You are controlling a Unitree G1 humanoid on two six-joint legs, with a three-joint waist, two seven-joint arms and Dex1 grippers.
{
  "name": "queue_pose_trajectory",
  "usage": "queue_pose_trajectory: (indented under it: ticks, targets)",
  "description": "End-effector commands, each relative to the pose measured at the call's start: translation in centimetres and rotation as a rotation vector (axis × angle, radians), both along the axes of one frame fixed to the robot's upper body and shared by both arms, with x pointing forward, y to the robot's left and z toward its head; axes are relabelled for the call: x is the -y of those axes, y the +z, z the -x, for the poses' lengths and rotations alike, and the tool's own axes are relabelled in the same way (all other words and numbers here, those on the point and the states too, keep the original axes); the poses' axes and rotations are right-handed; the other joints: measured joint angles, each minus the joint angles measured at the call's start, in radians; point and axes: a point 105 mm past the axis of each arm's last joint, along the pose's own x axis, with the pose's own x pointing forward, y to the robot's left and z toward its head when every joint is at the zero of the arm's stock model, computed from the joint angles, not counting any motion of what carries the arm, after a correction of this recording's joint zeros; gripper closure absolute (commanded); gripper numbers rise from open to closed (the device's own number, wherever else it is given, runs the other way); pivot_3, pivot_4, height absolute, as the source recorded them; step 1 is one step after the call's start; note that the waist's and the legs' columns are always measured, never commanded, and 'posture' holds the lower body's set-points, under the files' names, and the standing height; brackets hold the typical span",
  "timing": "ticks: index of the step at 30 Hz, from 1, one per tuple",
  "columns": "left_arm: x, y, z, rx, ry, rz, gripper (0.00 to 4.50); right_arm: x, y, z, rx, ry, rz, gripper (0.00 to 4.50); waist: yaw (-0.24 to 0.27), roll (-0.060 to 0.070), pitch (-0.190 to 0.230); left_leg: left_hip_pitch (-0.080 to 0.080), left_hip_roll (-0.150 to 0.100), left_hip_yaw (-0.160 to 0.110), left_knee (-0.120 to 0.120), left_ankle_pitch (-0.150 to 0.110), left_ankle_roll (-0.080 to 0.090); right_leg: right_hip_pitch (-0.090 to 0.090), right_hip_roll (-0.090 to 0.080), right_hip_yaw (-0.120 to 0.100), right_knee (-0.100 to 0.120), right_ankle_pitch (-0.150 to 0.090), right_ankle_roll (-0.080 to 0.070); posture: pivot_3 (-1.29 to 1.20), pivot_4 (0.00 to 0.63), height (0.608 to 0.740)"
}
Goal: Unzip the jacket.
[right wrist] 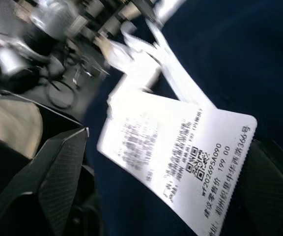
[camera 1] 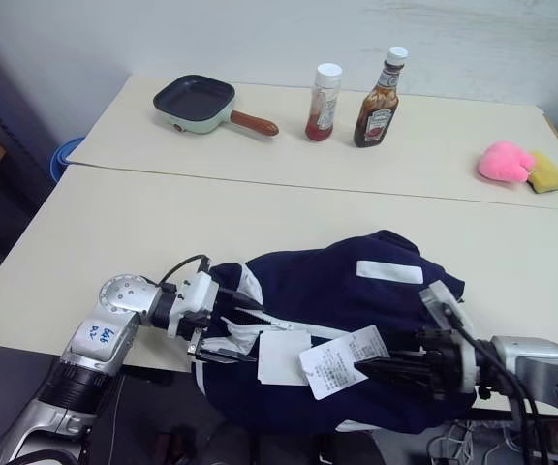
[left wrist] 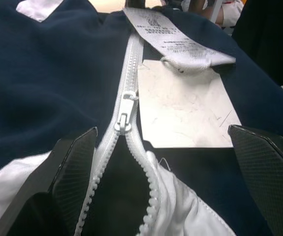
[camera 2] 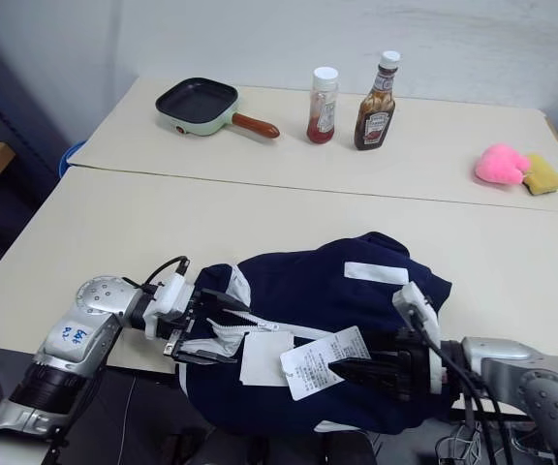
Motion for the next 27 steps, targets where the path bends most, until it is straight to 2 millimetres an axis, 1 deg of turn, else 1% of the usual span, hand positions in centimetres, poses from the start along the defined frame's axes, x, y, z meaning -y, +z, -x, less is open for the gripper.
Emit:
queue_pose_trajectory:
  ticks: [1,3,5,8,9,10,12,14,16,18,21,23,25,27]
  targets:
    - [-0.6,0.3,-0.3,0.040,0.009,-0.014,0.02,-0.7,0.0,0.9,-0.086,0.048,-0.015,0.00,-0.001,0.000,0.000,0.000,0.000,0.000,0.000,0.000,0.000,0.000,0.000,0.000,0.000,0.000,0.000,0.00,0.150,0.740]
    - [-0.6,0.4,-0.5,0.052,0.019,-0.003,0.02,-1.1,0.1,1.6,-0.125,0.080,-0.029,0.00,0.000,0.000,0.000,0.000,0.000,0.000,0.000,0.000,0.001,0.000,-0.001,0.000,0.000,0.000,0.000,0.00,0.150,0.740]
    - [-0.4,0.5,-0.7,0.063,0.028,0.011,0.02,-1.7,0.2,1.5,-0.143,0.076,-0.060,0.00,-0.001,0.000,0.000,0.000,0.000,-0.001,0.000,0.000,0.001,0.000,-0.001,0.000,0.000,0.000,0.000,0.00,0.150,0.740]
    - [-0.1,0.1,-0.8,0.076,0.027,0.013,0.02,-3.3,0.4,1.6,-0.149,0.119,-0.089,0.00,-0.001,0.000,0.000,0.000,0.000,-0.001,0.000,0.000,0.001,0.000,-0.001,0.000,0.000,0.000,0.000,0.00,0.150,0.740]
    - [0.0,0.0,-0.8,0.079,0.027,0.012,0.00,-3.7,0.5,1.5,-0.147,0.128,-0.097,0.38,-0.003,0.000,0.000,0.000,0.000,-0.001,0.000,0.000,0.001,0.000,-0.001,0.000,0.000,0.000,0.000,0.00,0.150,0.740]
    - [0.1,0.0,-0.9,0.091,0.032,0.012,0.00,-4.0,0.5,1.4,-0.145,0.132,-0.100,0.60,-0.003,0.000,0.000,0.000,0.000,-0.001,0.000,0.000,0.001,0.000,-0.001,0.000,0.000,0.000,0.000,0.00,0.150,0.740]
    - [0.2,0.0,-1.2,0.101,0.046,0.011,0.00,-4.4,0.4,1.4,-0.139,0.144,-0.094,1.24,-0.003,0.000,0.000,0.000,0.000,-0.001,0.000,0.000,0.001,0.000,-0.001,0.000,0.000,0.000,0.000,0.00,0.150,0.740]
    - [0.2,-0.1,-1.4,0.111,0.047,-0.004,0.00,-4.7,0.4,1.4,-0.122,0.156,-0.087,1.99,-0.003,0.000,0.000,0.000,0.000,-0.001,0.000,0.000,0.001,0.000,-0.001,-0.001,0.000,0.000,0.000,0.00,0.150,0.740]
    - [0.0,-0.5,-1.5,0.107,0.045,-0.027,0.00,-4.5,0.4,0.8,-0.069,0.125,-0.086,2.68,0.000,0.000,0.000,-0.001,0.000,-0.001,0.000,0.000,0.001,0.000,-0.001,-0.001,0.001,0.000,0.000,0.00,0.150,0.740]
    - [-0.2,-0.9,-1.5,0.102,0.044,-0.053,0.00,-3.9,1.5,0.5,0.004,0.107,-0.132,3.33,0.001,0.000,0.000,-0.001,-0.001,-0.001,0.000,0.000,0.001,0.000,-0.001,-0.002,0.001,0.000,0.000,0.00,0.150,0.740]
    - [-0.2,-1.2,-1.7,0.102,0.051,-0.061,0.00,-2.4,3.5,0.6,0.131,0.099,-0.190,4.44,0.001,0.000,0.000,-0.002,-0.002,-0.001,0.000,0.000,0.003,0.000,-0.001,-0.003,0.001,0.001,0.002,0.00,0.150,0.740]
    - [0.0,-1.3,-1.8,0.098,0.056,-0.058,0.00,-0.6,3.5,0.5,0.288,0.076,-0.096,4.48,0.001,0.000,0.000,-0.003,-0.003,-0.001,0.000,0.000,0.004,0.000,0.000,-0.005,0.001,0.002,0.003,0.00,0.150,0.740]
    - [0.2,-1.5,-1.9,0.097,0.058,-0.058,0.00,0.8,3.4,0.7,0.415,0.095,0.001,4.48,0.003,0.000,0.000,-0.003,-0.005,-0.001,0.000,-0.001,0.007,0.000,0.001,-0.006,0.001,0.002,0.004,0.00,0.150,0.740]
    - [0.6,-1.5,-2.0,0.099,0.059,-0.052,0.00,1.8,3.6,0.8,0.508,0.089,0.047,4.48,0.002,0.000,0.000,-0.004,-0.006,0.000,0.000,-0.001,0.008,0.000,0.001,-0.006,-0.001,0.004,0.007,0.00,0.150,0.740]
